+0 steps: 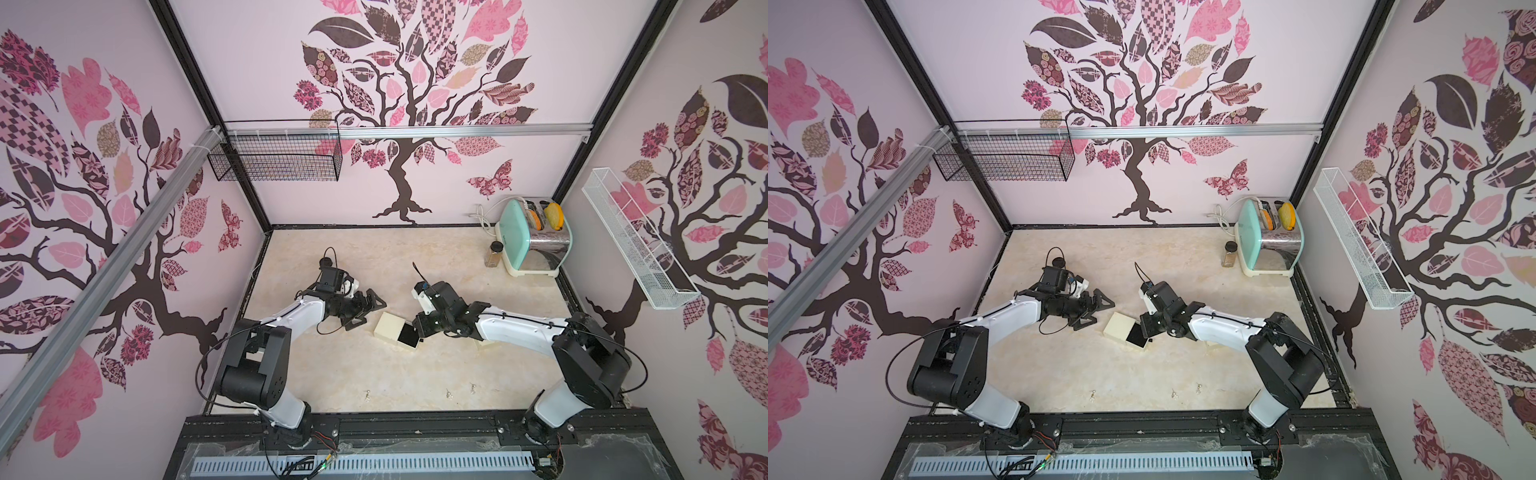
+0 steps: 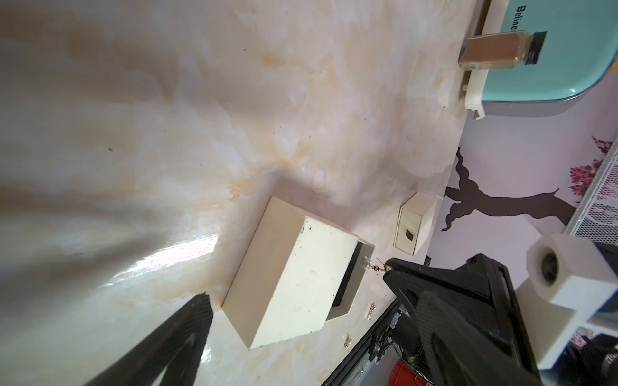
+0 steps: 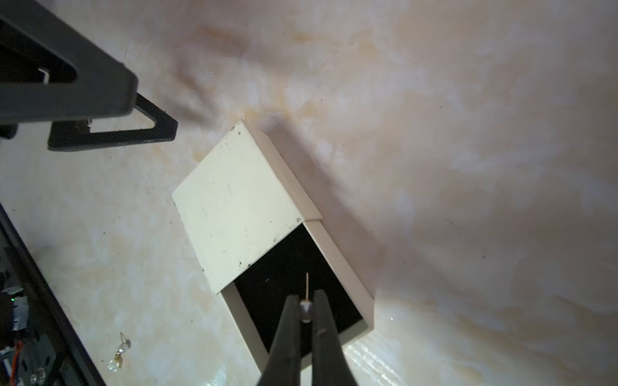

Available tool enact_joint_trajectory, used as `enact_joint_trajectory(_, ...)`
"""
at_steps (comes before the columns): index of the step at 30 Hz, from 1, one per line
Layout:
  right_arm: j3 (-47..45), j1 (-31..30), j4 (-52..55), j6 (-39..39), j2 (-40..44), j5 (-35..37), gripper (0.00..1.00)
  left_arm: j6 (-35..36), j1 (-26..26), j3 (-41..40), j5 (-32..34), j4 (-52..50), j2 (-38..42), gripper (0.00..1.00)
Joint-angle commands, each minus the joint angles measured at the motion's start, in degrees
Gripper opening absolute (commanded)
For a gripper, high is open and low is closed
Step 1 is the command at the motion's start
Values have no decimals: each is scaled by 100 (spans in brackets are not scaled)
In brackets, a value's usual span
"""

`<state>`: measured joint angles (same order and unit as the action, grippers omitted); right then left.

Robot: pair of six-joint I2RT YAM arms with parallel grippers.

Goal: Place the earrings into the drawer-style jewelry box
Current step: Insert the earring into the inner lining.

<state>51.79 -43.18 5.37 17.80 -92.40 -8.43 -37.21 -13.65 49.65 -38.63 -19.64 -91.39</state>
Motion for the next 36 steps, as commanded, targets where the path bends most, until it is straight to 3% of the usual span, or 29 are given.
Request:
enact_joint_trajectory(1,302,-151,284,-280,-199,493,4,99,-1,7,-57,8,-167,98)
enact_joint_trajectory(36,883,-578,495,-532,-915,818,4,-138,-51,-148,-495,518,-437,98)
